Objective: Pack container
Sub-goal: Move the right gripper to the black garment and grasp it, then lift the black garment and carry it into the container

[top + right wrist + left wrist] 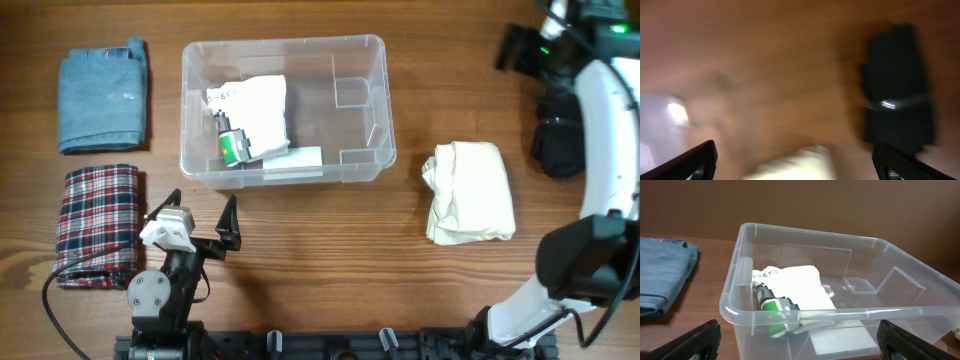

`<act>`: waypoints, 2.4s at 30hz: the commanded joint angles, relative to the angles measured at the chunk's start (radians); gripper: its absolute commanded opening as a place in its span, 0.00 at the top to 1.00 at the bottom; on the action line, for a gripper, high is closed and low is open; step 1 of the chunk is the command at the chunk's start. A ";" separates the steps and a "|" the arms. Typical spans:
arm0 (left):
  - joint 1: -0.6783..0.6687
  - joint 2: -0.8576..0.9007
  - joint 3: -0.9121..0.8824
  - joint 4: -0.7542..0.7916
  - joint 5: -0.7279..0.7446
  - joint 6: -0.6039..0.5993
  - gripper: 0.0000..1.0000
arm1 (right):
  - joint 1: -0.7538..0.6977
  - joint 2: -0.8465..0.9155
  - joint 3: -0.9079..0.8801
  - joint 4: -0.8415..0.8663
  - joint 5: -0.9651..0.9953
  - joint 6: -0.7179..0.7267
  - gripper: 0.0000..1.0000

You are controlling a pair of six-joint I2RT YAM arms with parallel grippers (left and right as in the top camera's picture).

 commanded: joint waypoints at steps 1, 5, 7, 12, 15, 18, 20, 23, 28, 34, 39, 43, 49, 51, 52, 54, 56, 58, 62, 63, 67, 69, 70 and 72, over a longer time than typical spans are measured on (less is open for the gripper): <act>0.006 -0.005 -0.003 -0.002 -0.008 -0.006 0.00 | -0.142 0.059 -0.015 -0.025 -0.059 -0.306 0.00; 0.006 -0.005 -0.003 -0.002 -0.008 -0.006 0.00 | -0.301 0.105 -0.015 -0.014 -0.312 -0.427 0.00; 0.006 -0.005 -0.003 -0.002 -0.008 -0.006 0.00 | -0.383 0.138 -0.015 -0.015 -0.402 -0.476 0.01; 0.006 -0.005 -0.003 -0.002 -0.008 -0.006 0.00 | -0.494 0.243 -0.015 -0.021 -0.452 -0.533 0.00; 0.006 -0.005 -0.003 -0.002 -0.008 -0.006 0.00 | -0.515 0.309 -0.015 -0.025 -0.449 -0.555 0.00; 0.006 -0.005 -0.003 -0.002 -0.008 -0.006 0.00 | -0.524 0.361 -0.015 -0.003 -0.452 -0.586 0.00; 0.006 -0.005 -0.003 -0.002 -0.008 -0.006 0.00 | -0.525 0.390 -0.015 0.024 -0.451 -0.611 0.00; 0.006 -0.005 -0.003 -0.002 -0.008 -0.006 0.00 | -0.525 0.431 -0.015 0.074 -0.464 -0.610 0.00; 0.006 -0.005 -0.003 -0.002 -0.008 -0.006 0.00 | -0.523 0.479 -0.015 0.137 -0.541 -0.624 0.00; 0.006 -0.005 -0.003 -0.002 -0.008 -0.006 0.00 | -0.514 0.513 -0.015 0.166 -0.562 -0.631 0.00; 0.006 -0.005 -0.003 -0.002 -0.008 -0.006 0.00 | -0.500 0.536 -0.016 0.166 -0.620 -0.629 0.07; 0.006 -0.005 -0.003 -0.002 -0.008 -0.006 0.00 | -0.494 0.536 -0.015 0.167 -0.636 -0.591 0.50; 0.006 -0.005 -0.003 -0.002 -0.008 -0.006 0.00 | -0.496 0.534 0.006 0.171 -0.637 -0.400 0.78; 0.006 -0.005 -0.003 -0.002 -0.008 -0.006 0.00 | -0.496 0.526 0.034 0.150 -0.678 -0.366 0.78; 0.006 -0.005 -0.003 -0.002 -0.008 -0.006 0.00 | -0.496 0.520 0.051 0.135 -0.721 -0.367 0.79; 0.006 -0.005 -0.003 -0.002 -0.008 -0.006 0.00 | -0.496 0.500 0.096 0.105 -0.820 -0.366 0.80; 0.006 -0.005 -0.003 -0.002 -0.008 -0.006 0.00 | -0.493 0.465 0.132 0.097 -0.892 -0.311 0.82; 0.006 -0.005 -0.003 -0.002 -0.008 -0.006 0.00 | -0.491 0.415 0.157 0.097 -0.942 -0.254 0.85; 0.006 -0.005 -0.003 -0.002 -0.008 -0.006 0.00 | -0.471 0.291 0.165 0.098 -1.004 -0.170 0.91; 0.006 -0.005 -0.003 -0.002 -0.008 -0.006 0.00 | -0.453 0.236 0.165 0.093 -1.030 -0.129 0.93; 0.006 -0.005 -0.003 -0.002 -0.008 -0.006 0.00 | -0.365 0.100 0.164 0.065 -1.052 -0.031 0.93; 0.006 -0.005 -0.003 -0.002 -0.008 -0.006 0.00 | -0.285 0.036 0.164 0.056 -1.045 0.058 0.93; 0.006 -0.005 -0.003 -0.002 -0.008 -0.006 0.00 | -0.242 0.012 0.164 0.055 -1.034 0.092 0.93; 0.006 -0.005 -0.003 -0.002 -0.008 -0.006 0.00 | -0.148 -0.021 0.164 0.053 -0.967 0.161 0.93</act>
